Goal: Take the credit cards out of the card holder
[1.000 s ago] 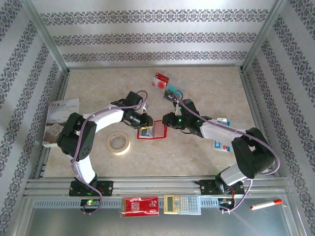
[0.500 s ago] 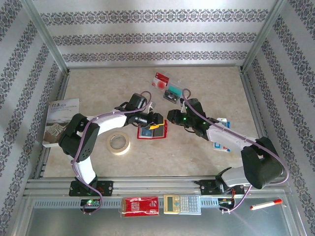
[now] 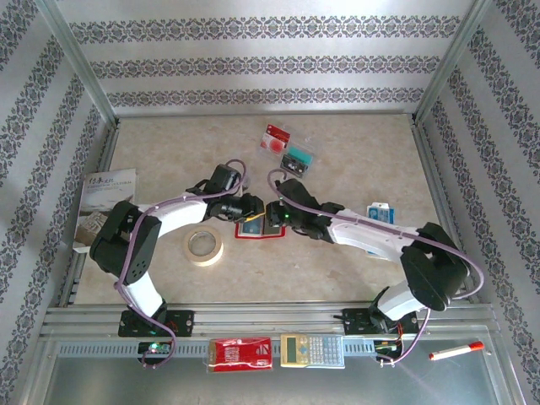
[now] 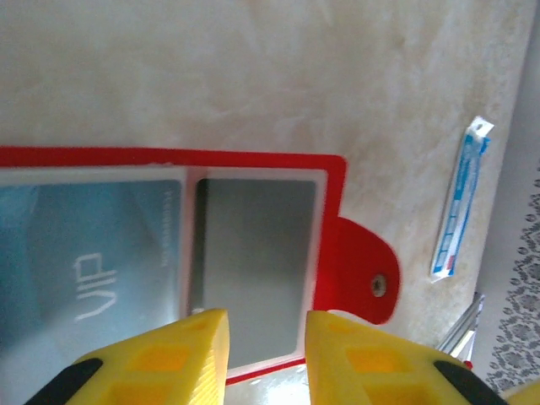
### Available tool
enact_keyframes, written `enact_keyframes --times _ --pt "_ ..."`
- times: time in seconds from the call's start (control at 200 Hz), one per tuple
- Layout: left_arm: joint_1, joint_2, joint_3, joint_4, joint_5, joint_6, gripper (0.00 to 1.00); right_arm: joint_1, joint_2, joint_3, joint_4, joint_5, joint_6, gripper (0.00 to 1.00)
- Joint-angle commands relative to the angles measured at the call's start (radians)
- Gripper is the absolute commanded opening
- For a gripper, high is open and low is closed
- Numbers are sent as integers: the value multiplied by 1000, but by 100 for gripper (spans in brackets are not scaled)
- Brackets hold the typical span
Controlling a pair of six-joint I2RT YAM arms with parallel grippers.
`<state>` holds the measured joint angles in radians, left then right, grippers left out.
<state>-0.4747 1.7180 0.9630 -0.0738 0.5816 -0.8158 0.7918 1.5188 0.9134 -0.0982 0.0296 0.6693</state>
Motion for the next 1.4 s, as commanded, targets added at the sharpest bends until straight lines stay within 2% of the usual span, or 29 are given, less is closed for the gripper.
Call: enact_keyframes --times 0.0,0.18,0.525,0.679,1.004,1.399 --pt "7 30 -10 -3 -33 -16 26 10 55 23 -69 86 1 13" --pt "8 63 -15 40 -1 -48 19 9 133 46 -97 107 52 12" --pt "7 106 -21 128 93 -63 20 -72 191 20 -39 25 124 14" --pt "4 118 -10 103 76 -56 20 -84 222 23 -31 -9 126 15" --pt "5 135 6 -71 -70 9 20 -98 275 29 -60 -22 152 15" --pt "4 178 -12 0 -19 -13 20 -126 317 8 7 -178 184 16"
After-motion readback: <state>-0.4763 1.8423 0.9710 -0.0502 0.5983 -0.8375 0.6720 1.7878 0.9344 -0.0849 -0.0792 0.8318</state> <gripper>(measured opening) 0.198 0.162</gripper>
